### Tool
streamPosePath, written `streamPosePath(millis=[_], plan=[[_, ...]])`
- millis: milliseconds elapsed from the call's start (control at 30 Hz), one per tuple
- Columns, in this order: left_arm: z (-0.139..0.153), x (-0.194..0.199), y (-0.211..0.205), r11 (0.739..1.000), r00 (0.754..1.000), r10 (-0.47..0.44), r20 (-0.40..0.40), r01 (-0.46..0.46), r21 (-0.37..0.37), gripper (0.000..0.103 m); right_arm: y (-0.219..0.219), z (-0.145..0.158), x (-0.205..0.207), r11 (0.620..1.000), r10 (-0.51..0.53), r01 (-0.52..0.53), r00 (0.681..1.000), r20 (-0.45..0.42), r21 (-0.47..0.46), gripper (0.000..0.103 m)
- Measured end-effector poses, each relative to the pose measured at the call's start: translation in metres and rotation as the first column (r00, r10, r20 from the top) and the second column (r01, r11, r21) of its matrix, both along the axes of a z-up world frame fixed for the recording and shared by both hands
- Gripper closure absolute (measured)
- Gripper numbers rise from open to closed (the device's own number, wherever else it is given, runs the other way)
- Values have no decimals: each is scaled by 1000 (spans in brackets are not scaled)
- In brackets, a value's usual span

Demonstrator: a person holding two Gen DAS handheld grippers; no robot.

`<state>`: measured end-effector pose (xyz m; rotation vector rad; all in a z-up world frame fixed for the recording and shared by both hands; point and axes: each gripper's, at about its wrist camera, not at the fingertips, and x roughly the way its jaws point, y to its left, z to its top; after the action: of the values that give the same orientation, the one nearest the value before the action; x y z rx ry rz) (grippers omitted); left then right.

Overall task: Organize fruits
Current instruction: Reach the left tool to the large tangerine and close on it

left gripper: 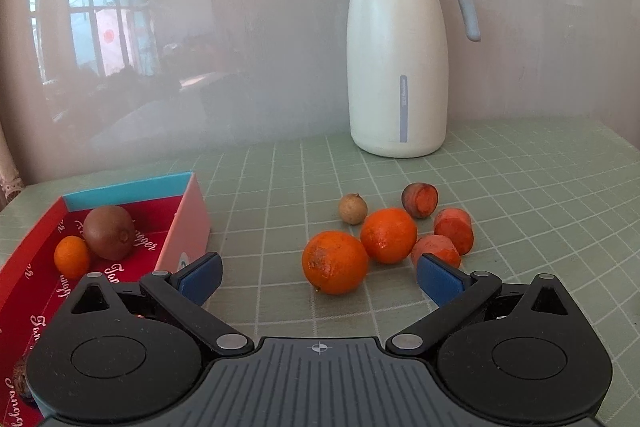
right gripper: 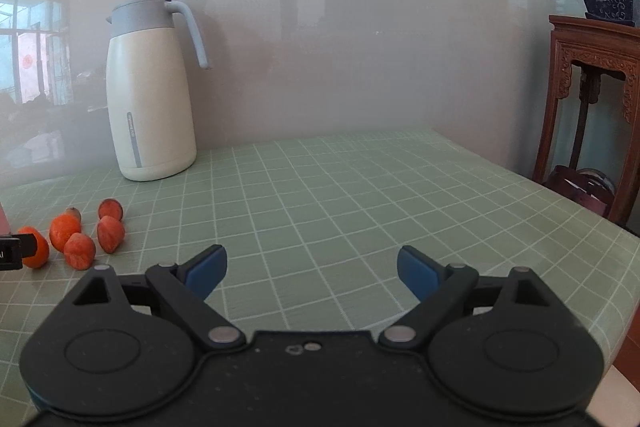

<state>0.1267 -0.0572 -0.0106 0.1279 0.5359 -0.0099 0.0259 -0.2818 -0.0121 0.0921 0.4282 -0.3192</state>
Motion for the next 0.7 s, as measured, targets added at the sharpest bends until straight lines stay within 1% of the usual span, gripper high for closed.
streamPosePath(millis=[67,267,333,433,567,633,700], plan=[[-4,4,-1,1000,1000,-6,-10,6,-3,1,2,-1,2,1000,10,-10,1000,-3,7,11],[-9,11,-5,999,999,-33,-29,33,-11,1,9,0,4,999,35,-35,999,-5,-13,11],[-10,12,-5,999,999,-39,-35,38,-15,2,9,0,4,999,37,-37,999,-5,-10,11],[-13,16,-5,999,997,-50,-53,49,-24,10,8,0,3,999,37,-37,999,-4,-4,11],[-17,20,-5,998,996,-51,-72,48,-38,17,8,0,2,999,39,-39,999,-3,3,11],[-18,21,-3,998,996,-50,-77,46,-53,28,8,0,2,999,41,-41,999,-3,8,11],[-18,22,-1,997,996,-46,-79,41,-64,36,6,1,1,999,44,-44,999,-3,13,11]])
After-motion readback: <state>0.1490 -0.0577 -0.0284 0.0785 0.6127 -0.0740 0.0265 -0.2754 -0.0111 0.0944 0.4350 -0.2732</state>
